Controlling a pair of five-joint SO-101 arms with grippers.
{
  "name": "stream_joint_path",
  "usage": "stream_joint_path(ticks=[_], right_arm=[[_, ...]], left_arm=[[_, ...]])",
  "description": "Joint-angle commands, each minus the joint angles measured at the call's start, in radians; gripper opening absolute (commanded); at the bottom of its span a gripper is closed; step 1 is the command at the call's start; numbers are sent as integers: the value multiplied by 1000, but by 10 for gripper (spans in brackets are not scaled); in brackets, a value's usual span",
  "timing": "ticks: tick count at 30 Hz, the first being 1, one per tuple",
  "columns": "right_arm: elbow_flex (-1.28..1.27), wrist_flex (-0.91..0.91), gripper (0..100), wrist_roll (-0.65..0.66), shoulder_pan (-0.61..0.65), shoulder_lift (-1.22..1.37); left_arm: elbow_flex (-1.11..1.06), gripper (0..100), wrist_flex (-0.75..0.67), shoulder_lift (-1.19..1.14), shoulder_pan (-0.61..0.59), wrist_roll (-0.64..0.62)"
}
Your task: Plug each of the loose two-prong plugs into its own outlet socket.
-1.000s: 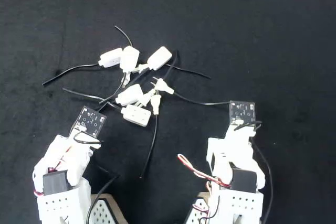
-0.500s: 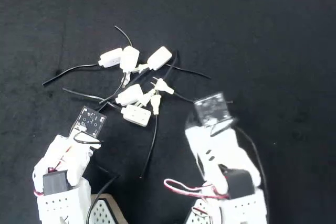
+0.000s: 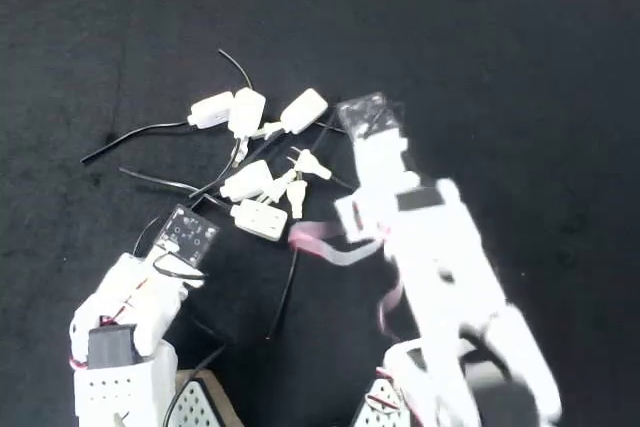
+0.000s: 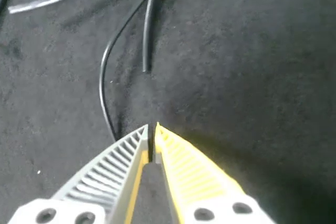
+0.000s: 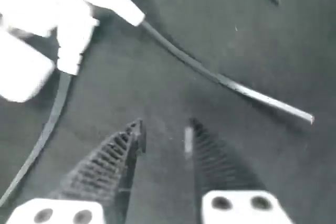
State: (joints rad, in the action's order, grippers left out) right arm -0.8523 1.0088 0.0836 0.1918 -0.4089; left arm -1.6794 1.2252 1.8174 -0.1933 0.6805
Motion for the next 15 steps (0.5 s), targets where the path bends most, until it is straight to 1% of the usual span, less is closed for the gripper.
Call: stream_joint_path(ticks=[1, 2, 4, 6, 8, 11, 13, 15], right_arm=[[134, 126, 181, 23, -77, 128], [159, 155, 182, 29, -95, 153], [194, 169, 183, 41, -133, 199], [220, 180, 183, 54, -173, 228], [240, 198, 183, 55, -209, 249], [251, 218, 183, 74, -244, 257], [251, 219, 183, 114, -250, 257], [251, 230, 183, 135, -250, 257]], left_arm=[[76, 42, -222, -2, 28, 8], [90, 59, -262, -2, 59, 8], [79, 136, -359, -15, 145, 2], [96, 208, -397, -64, 228, -26], [148, 204, -423, -147, 275, -32], [232, 217, -500, -338, 335, 29], [295, 248, -583, -512, 372, 92], [392, 271, -621, -720, 398, 155]])
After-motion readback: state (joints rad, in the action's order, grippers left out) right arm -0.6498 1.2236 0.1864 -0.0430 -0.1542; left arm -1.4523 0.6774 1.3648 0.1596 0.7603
